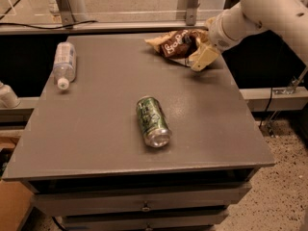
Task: Move brown chip bag near blue plastic bottle
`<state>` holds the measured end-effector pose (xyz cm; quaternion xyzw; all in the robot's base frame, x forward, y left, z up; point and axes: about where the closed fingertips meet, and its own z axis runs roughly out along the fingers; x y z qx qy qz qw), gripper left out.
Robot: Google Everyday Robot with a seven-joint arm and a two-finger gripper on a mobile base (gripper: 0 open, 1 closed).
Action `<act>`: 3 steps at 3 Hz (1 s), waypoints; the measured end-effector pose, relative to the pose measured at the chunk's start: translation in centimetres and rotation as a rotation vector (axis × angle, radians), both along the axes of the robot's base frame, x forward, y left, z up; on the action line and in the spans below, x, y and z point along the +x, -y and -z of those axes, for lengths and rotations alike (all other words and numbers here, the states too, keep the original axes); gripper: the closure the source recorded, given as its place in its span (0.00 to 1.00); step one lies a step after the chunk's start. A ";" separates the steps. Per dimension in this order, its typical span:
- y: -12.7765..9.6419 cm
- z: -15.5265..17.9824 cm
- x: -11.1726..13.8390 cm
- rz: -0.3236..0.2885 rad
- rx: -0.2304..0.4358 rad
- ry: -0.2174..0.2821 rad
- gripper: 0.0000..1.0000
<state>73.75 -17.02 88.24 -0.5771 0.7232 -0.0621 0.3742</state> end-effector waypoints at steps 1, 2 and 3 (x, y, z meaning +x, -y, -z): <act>-0.5 0.1 1.6 0.003 0.016 0.002 0.41; -0.9 -1.2 2.2 -0.001 0.046 0.015 0.64; -2.2 -4.0 2.1 -0.027 0.115 0.039 0.87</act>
Offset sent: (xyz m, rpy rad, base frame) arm 0.0286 0.0104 0.0371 0.0885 -0.0413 -0.0005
